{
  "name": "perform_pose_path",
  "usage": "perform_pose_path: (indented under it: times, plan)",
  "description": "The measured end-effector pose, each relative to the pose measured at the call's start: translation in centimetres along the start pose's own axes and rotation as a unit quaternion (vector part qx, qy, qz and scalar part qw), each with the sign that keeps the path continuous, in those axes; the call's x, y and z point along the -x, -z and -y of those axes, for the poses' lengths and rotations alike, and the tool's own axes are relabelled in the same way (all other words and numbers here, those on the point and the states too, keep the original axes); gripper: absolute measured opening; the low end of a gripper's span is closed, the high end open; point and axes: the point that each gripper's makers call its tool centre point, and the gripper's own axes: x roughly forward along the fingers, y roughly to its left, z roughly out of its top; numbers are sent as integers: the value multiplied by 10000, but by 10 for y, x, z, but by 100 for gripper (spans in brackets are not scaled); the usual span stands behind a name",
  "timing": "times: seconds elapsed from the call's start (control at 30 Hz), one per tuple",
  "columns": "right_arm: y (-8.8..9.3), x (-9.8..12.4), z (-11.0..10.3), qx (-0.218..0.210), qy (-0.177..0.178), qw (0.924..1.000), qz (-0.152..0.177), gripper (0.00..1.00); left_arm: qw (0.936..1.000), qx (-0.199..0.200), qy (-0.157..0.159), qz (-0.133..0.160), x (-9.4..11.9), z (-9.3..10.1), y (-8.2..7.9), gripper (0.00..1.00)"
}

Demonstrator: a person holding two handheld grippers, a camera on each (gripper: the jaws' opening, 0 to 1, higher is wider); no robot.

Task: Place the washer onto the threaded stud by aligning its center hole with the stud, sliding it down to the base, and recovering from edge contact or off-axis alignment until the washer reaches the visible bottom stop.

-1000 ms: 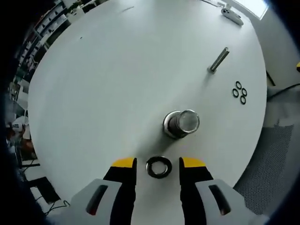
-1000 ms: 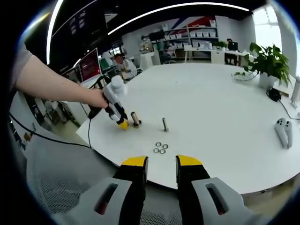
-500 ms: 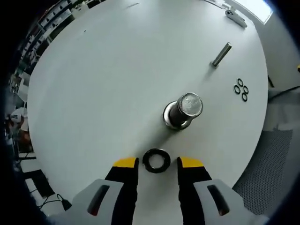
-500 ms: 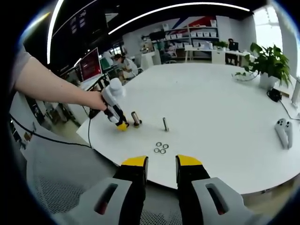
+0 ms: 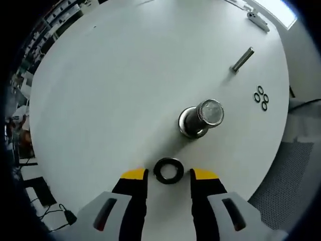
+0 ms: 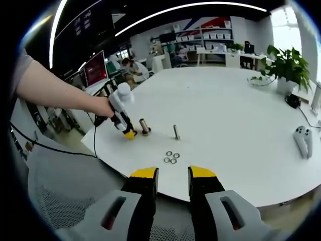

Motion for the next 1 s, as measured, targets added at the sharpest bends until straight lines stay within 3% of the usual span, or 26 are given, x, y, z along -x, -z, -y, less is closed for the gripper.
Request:
perform_pose_path:
  times: [0.3,0.43,0.73,1.0]
  plan:
    - [0,0,0,-4,0,10000,9,26,9999,17,-32,-156,0,0,1,32]
    - [0,0,0,-7,-4,10000,6,26,9997,-122,-74,-210,0,2,2,21]
    - [0,0,1,-24,27,10000,16,26,9998,-20,-29,-199,-1,2,0,20]
    - [0,0,1,-12,35,10000,-11,26,10000,7,-31,-3,0,1,1,20]
